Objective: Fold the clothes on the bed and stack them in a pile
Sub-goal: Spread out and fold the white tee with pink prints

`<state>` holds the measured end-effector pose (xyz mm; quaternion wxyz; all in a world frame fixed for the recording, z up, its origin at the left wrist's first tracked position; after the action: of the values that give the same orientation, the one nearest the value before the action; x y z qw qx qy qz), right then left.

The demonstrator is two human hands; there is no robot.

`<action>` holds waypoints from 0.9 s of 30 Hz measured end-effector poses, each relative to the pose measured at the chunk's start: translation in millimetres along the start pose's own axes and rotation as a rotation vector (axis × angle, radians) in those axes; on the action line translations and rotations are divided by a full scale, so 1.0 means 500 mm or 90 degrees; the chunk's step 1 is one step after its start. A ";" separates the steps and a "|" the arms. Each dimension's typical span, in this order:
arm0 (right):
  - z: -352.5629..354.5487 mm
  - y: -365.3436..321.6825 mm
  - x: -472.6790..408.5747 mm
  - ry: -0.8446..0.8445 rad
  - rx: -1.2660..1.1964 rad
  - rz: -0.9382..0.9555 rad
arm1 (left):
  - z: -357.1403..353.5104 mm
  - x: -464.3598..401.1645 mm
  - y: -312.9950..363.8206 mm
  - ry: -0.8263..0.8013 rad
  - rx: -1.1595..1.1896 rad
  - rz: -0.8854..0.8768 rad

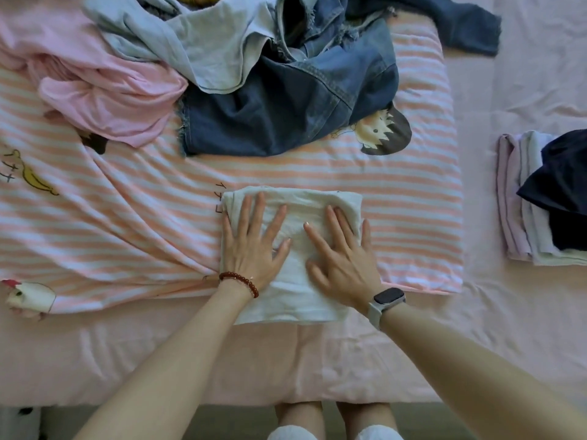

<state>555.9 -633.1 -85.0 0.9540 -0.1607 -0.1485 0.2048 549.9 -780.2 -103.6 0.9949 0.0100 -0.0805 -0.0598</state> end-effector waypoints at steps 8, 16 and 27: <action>-0.013 0.072 -0.026 -0.070 0.066 0.086 | -0.070 -0.034 -0.009 -0.062 -0.055 0.007; -0.032 -0.024 0.147 0.058 -0.028 0.003 | -0.021 -0.014 0.020 0.017 -0.046 -0.023; -0.070 0.053 0.144 -0.059 0.047 0.058 | -0.052 -0.041 0.016 -0.056 -0.067 -0.013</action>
<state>621.7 -587.4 -110.5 0.9410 -0.1227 -0.1772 0.2609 534.8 -769.6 -132.1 0.9889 -0.0442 -0.1208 -0.0745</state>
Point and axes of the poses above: each hand's wrist, its own x-axis away from the middle knuckle, its own z-axis out of the back of the hand, y = z × x, the point moved 8 cm from there along -x, towards the middle knuckle, and after that the axes turned 9 degrees about -x, right-handed, at the moved point
